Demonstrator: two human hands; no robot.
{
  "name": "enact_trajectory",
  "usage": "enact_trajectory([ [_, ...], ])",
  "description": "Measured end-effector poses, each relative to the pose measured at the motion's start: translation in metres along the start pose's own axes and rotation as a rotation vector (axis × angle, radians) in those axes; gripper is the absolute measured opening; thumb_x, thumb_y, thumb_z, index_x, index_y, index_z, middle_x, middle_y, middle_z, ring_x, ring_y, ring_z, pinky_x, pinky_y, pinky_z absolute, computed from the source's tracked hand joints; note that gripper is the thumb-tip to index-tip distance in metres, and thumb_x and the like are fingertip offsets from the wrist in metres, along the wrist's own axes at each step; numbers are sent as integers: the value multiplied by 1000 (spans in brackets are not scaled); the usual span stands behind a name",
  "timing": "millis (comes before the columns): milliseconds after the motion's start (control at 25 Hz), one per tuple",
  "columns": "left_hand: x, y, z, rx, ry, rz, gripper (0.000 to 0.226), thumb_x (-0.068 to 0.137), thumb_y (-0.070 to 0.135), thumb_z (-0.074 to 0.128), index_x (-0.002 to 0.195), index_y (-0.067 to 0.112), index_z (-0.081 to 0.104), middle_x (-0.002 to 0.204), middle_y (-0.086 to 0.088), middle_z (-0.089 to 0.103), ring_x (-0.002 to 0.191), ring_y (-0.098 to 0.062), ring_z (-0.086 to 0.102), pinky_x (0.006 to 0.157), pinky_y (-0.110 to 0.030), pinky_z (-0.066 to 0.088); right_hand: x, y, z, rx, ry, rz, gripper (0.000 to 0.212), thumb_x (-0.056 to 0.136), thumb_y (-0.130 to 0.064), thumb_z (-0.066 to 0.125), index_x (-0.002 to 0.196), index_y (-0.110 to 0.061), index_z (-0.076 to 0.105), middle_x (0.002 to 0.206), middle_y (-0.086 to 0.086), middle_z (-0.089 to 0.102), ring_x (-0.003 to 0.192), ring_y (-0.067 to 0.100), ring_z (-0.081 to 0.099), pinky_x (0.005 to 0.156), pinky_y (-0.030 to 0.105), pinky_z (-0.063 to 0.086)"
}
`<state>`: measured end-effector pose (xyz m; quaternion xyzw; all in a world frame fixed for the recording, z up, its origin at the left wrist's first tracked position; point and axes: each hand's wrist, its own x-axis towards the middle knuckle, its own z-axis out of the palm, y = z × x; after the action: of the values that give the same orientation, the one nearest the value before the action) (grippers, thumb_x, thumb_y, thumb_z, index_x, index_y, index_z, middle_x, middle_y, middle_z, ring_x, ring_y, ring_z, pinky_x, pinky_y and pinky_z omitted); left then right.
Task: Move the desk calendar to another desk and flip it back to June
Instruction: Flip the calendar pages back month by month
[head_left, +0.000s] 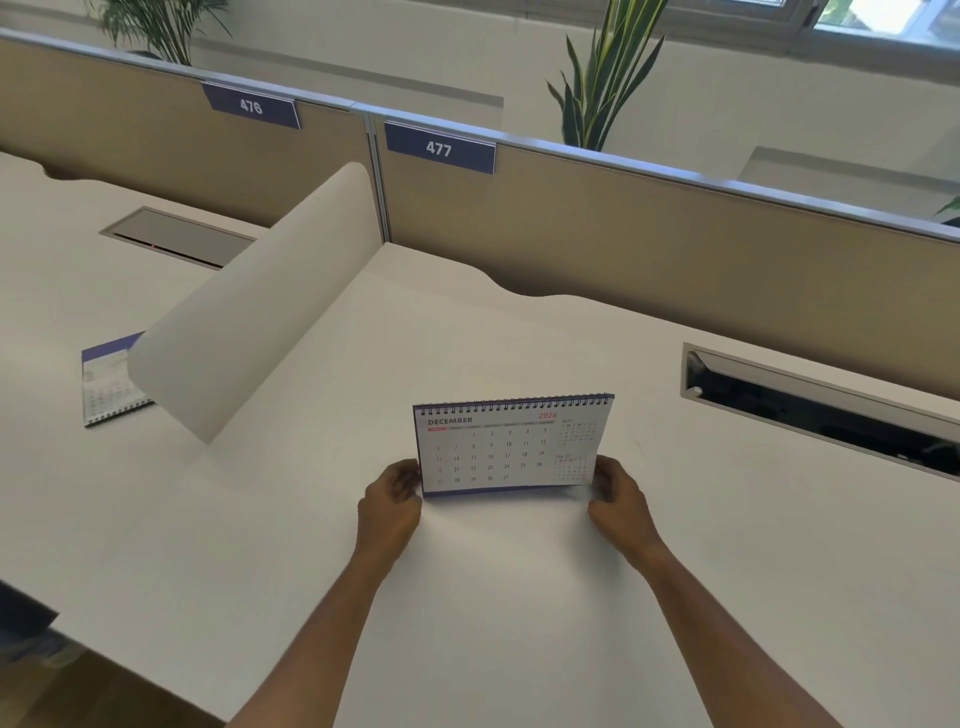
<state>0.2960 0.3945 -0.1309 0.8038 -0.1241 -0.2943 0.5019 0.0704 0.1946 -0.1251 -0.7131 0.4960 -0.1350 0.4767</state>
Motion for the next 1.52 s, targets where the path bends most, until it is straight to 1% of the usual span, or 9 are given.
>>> enact_trajectory([
  [80,-9,-3,-1,10,163,36,31,91,0,65,114,18,76,100,5,78,93,-5,71,92,-23,52,-6,2,0,82,141,11,48,83,14,52,122,-11,65,120,3,72,114,20,66,97,32,51],
  [160,-21,-4,2,4,254,70,24,90,6,69,106,19,80,89,9,77,85,4,69,86,-17,53,-15,3,3,173,230,41,35,88,6,59,114,-14,70,111,0,75,105,18,70,92,30,53],
  [280,-32,0,8,-29,263,96,22,89,5,71,102,18,82,84,9,77,82,7,68,68,4,42,-22,-5,8,272,277,72,27,89,-2,65,104,-22,74,102,-8,77,95,8,72,80,23,54],
  [400,-36,5,12,-32,266,85,23,89,3,72,104,16,83,83,7,77,81,8,67,66,6,40,-25,-14,11,301,308,72,25,89,-5,68,94,-30,73,94,-13,75,87,-4,69,77,20,52],
  [560,-42,3,11,-38,265,53,21,90,7,74,106,15,83,84,5,77,81,5,68,66,7,40,-28,-14,12,307,344,83,18,89,-9,71,96,-25,75,96,-7,77,85,-4,69,79,24,54],
  [800,-45,2,11,-75,239,0,14,87,17,80,101,20,80,83,20,74,71,17,67,73,-10,50,-33,-7,12,452,349,96,10,86,-11,79,96,-13,77,93,4,78,82,20,73,87,41,61],
  [1000,-42,4,10,-222,224,-93,22,85,24,84,105,20,76,92,5,80,89,-19,76,87,-32,57,-39,-8,6,568,323,71,17,79,-4,84,93,-8,75,86,14,78,83,31,76,82,39,63],
  [1360,-40,-5,11,-269,190,-99,14,84,26,85,90,33,75,90,5,80,80,-20,78,90,-41,62,-44,-6,-3,545,264,35,11,89,1,73,94,-9,74,95,12,79,85,24,78,75,28,63],
  [1520,-39,-7,11,-354,171,-139,11,83,20,87,87,26,79,90,0,79,78,-17,76,94,-46,62,-45,-7,-6,525,260,47,12,93,3,67,98,-6,73,101,14,76,93,26,76,78,31,64],
])
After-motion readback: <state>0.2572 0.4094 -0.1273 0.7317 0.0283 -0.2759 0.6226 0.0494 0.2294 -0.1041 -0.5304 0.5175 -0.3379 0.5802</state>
